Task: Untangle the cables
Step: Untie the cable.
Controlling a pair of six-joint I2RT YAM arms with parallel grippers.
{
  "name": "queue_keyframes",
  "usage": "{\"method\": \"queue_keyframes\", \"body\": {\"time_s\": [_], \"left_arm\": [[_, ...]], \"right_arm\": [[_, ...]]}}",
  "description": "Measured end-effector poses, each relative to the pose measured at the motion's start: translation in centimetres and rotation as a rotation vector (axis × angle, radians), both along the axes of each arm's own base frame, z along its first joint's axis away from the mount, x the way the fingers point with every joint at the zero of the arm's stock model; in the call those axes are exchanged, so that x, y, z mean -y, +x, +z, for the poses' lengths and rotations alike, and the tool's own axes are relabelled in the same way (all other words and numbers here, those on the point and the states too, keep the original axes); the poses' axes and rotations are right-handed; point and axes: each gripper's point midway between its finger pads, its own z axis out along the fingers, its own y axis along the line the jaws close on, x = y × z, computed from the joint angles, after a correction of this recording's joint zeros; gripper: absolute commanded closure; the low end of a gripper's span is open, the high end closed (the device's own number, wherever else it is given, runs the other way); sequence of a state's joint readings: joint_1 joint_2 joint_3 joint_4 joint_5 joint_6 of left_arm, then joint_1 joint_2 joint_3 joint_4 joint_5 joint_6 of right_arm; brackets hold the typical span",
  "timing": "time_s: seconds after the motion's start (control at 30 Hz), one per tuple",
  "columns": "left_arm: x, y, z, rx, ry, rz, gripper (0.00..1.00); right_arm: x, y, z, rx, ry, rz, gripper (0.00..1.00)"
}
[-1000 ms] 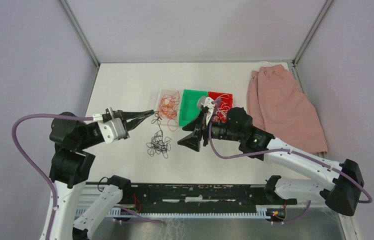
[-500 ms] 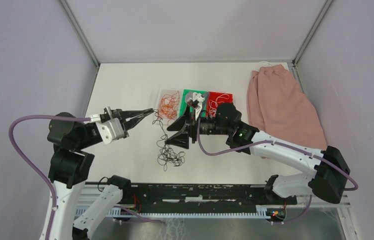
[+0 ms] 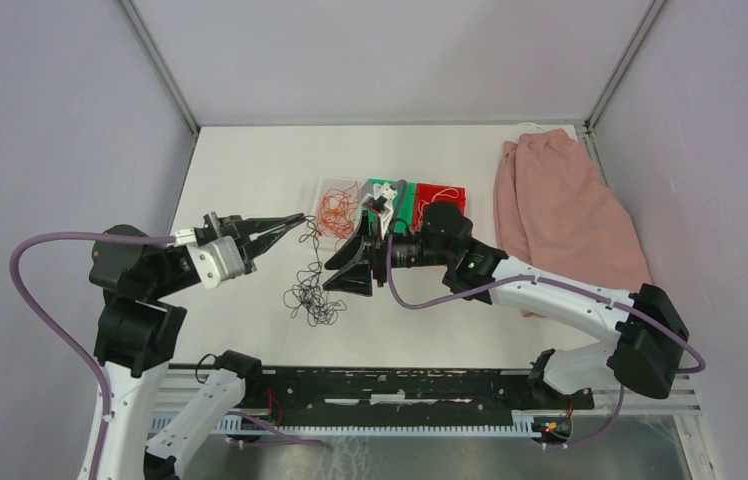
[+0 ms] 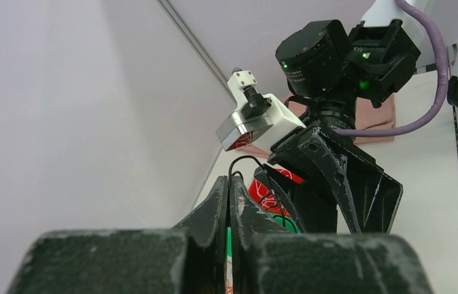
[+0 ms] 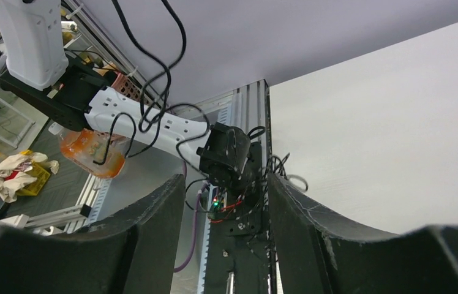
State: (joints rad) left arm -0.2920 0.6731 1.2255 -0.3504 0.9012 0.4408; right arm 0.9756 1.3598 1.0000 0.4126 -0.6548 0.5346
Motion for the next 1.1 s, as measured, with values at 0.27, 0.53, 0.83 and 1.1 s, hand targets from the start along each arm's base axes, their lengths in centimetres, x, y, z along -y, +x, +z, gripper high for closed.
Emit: {"method": "queue_keyframes", "body": {"time_s": [0.27, 0.53, 0.83, 1.1], "left_arm": [[0.0, -0.1, 0.4, 0.014, -0.004, 0.000, 0.97], [0.0, -0.1, 0.4, 0.014, -0.005, 0.000, 0.97], [0.0, -0.1, 0.7, 0.024, -0.010, -0.001, 0.97], [0.2, 0.1, 1.6, 0.008, -0.044, -0.011, 0.97]], "right_arm": [[0.7, -0.2, -0.9, -0.008, -0.061, -0.011, 0.38], [1.3, -0.9, 1.7, 0.036, 0.003, -0.005, 0.40], [-1.6, 0.4, 0.8, -0.006, -0.012, -0.001, 0.53], [-4.1, 1.7, 0.9, -0.070, 0.025, -0.007, 0.64]]}}
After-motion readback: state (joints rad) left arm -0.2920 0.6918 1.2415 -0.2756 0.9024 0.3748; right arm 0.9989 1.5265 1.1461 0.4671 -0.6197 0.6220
